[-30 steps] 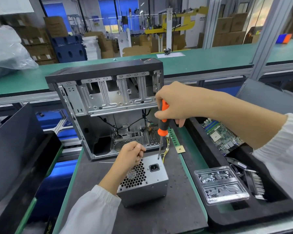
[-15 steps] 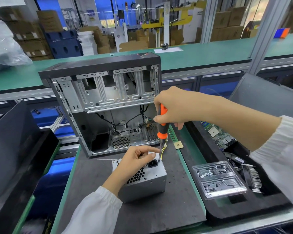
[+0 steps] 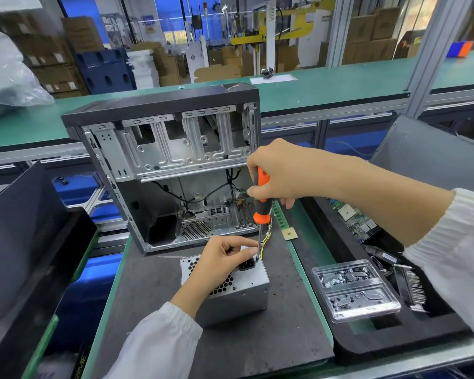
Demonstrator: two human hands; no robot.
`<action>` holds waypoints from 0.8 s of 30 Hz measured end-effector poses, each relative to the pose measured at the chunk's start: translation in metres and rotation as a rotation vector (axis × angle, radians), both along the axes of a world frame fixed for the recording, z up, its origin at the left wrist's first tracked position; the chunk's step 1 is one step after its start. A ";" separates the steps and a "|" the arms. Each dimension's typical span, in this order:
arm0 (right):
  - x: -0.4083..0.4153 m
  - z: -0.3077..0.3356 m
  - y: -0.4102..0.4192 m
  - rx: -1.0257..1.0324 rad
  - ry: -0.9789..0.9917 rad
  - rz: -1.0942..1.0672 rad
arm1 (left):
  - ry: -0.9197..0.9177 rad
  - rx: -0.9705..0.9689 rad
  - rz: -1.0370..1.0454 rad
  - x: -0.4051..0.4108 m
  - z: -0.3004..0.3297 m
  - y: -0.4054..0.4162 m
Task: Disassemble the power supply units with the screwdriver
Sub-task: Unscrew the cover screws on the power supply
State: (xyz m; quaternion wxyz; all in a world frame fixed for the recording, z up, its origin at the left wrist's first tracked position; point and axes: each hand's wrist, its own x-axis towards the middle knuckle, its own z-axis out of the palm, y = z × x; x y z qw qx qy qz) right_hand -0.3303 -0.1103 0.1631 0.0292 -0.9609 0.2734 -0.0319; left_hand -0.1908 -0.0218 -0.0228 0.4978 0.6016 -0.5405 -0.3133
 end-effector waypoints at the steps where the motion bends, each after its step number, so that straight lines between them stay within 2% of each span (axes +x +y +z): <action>1: 0.000 0.000 0.000 -0.007 -0.004 0.006 | -0.003 -0.002 0.007 -0.001 0.000 0.000; 8: 0.000 -0.002 0.001 0.013 -0.018 0.027 | 0.003 -0.004 0.023 -0.002 -0.001 0.000; 16: 0.005 -0.002 0.002 -0.081 0.033 0.062 | 0.022 -0.010 0.017 -0.001 -0.004 0.000; 19: 0.011 -0.007 0.006 -0.163 -0.009 0.126 | 0.021 -0.015 0.019 -0.001 -0.005 0.001; 24: 0.013 -0.006 0.007 -0.101 0.011 0.264 | 0.020 -0.024 0.003 0.000 -0.002 0.004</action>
